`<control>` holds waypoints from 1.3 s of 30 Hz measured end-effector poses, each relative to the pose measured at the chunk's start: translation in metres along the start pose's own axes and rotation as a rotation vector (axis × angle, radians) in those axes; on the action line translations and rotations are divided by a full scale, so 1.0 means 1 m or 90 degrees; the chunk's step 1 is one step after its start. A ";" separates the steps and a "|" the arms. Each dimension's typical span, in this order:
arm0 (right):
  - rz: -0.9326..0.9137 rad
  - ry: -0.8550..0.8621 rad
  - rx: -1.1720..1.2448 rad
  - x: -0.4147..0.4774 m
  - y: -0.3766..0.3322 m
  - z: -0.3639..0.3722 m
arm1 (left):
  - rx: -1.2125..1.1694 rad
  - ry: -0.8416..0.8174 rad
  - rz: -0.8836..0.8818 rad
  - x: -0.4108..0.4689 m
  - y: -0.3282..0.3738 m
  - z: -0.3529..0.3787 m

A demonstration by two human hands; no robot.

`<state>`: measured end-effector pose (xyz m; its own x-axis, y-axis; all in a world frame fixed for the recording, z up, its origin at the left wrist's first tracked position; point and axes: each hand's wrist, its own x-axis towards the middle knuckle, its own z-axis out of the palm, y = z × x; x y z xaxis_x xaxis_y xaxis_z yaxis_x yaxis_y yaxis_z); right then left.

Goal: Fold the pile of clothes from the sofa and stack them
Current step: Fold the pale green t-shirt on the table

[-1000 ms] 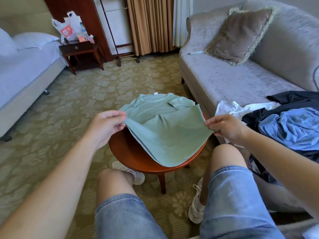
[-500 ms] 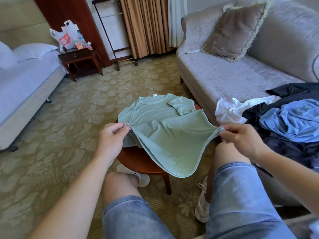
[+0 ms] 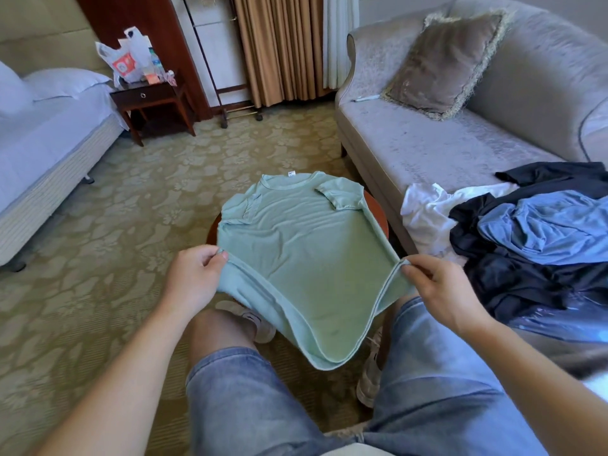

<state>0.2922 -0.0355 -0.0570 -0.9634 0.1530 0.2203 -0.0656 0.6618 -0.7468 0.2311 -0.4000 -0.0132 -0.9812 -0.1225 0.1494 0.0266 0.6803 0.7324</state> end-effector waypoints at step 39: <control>0.189 0.005 -0.132 0.326 0.058 0.158 | 0.102 0.086 -0.148 0.309 -0.101 0.149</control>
<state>-0.0672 -0.0629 -0.1280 -0.9305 0.3657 0.0190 0.2710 0.7225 -0.6361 -0.1031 -0.3986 -0.1398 -0.9226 -0.3764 0.0852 -0.2369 0.7266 0.6449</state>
